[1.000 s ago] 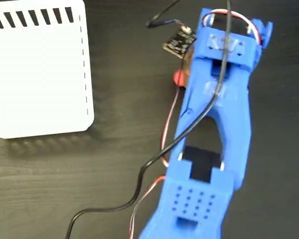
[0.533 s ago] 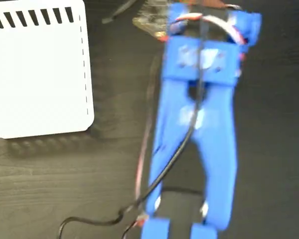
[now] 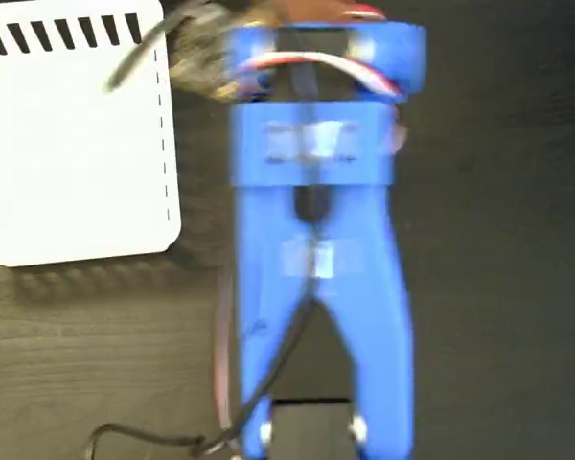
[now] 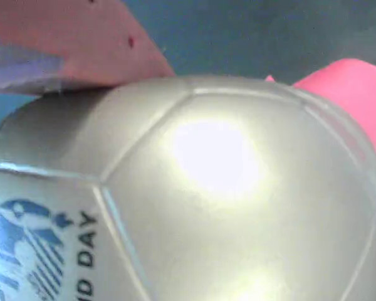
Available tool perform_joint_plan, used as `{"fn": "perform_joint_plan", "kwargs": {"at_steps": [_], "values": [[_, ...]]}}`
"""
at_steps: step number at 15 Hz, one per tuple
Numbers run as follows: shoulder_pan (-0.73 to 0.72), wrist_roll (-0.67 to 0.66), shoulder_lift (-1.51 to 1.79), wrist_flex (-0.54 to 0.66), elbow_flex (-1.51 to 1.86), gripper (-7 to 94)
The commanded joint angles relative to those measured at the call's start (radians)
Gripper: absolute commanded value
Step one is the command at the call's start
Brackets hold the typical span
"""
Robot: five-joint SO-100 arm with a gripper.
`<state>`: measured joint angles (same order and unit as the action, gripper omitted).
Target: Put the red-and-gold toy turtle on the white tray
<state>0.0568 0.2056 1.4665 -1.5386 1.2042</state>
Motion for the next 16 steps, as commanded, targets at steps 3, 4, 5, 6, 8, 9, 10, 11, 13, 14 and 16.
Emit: {"fn": "perform_joint_plan", "kwargs": {"at_steps": [3,4,5,6,8,9,10,11,13,14,16], "values": [[-0.252,-0.067,0.005,0.058,-0.021,0],[-0.285,-0.077,-0.011,0.112,-0.009,0],[-0.308,-0.075,-0.048,0.161,-0.006,0],[-0.331,-0.063,-0.087,0.199,-0.008,0],[-0.38,-0.037,-0.15,0.238,-0.026,0],[-0.396,-0.029,-0.178,0.255,-0.032,0],[-0.402,-0.018,-0.204,0.272,-0.038,0],[-0.407,-0.011,-0.218,0.284,-0.043,0],[-0.408,-0.003,-0.238,0.288,-0.051,0],[-0.408,0.002,-0.25,0.282,-0.06,0],[-0.402,0.014,-0.287,0.275,-0.083,0]]}}
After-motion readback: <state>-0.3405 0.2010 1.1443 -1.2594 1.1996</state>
